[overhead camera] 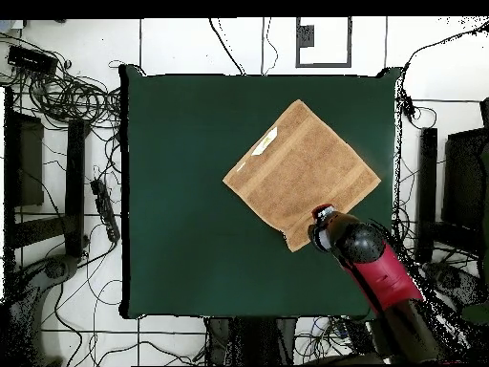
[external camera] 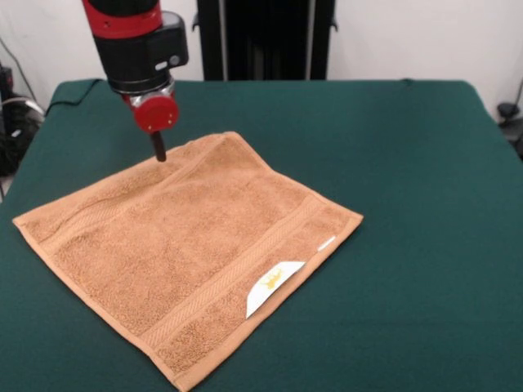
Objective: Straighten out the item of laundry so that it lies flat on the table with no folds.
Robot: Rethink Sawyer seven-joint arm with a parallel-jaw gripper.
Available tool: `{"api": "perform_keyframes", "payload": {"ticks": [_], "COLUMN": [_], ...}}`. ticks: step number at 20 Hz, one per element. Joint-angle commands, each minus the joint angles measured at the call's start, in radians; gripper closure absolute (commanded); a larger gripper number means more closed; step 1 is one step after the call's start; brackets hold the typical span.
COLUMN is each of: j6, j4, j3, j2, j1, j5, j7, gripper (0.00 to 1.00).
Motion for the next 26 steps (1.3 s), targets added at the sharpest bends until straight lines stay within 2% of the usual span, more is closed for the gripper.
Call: {"api": "perform_keyframes", "payload": {"ticks": [1, 15, 22, 26], "j6": [-0.072, -0.146, -0.154, -0.143], "j4": [0.079, 0.074, 0.046, 0.022], "j3": [0.189, 0.261, 0.249, 0.215], "j2": [0.051, 0.125, 0.155, 0.158], "j1": [-0.006, -0.062, -0.076, -0.077], "j5": [0.065, 0.048, 0.029, -0.015], "j7": [0.237, 0.242, 0.211, 0.151], "gripper": [1.00, 1.00, 1.00, 1.00]}}
